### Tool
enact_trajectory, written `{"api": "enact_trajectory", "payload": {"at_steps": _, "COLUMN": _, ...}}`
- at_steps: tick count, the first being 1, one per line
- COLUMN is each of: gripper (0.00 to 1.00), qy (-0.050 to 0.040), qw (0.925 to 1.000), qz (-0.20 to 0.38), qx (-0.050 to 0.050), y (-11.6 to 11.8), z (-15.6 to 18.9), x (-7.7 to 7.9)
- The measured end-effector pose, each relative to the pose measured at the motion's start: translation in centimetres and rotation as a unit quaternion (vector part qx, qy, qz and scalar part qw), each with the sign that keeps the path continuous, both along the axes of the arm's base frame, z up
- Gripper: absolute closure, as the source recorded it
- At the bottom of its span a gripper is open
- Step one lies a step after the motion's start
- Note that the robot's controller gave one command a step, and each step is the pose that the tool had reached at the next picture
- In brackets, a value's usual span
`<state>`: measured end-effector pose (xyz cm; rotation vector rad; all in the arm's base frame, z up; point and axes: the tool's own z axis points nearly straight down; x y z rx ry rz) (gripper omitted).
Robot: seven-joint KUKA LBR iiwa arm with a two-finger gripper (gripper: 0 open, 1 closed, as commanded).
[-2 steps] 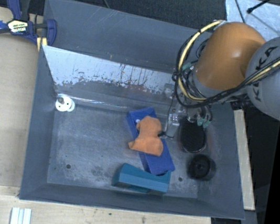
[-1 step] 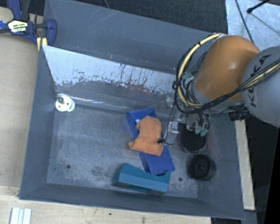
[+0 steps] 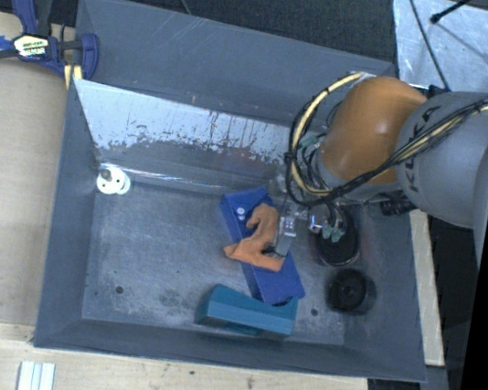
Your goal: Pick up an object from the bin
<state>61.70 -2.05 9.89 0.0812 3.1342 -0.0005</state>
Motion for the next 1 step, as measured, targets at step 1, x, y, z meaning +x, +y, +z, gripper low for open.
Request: {"api": "enact_trajectory", "payload": {"at_steps": 1, "gripper": 1.00, "qy": -0.0100, "qw": 0.9995, "qz": -0.031, "qx": -0.001, "y": -0.72, "z": -1.69, "x": 1.89}}
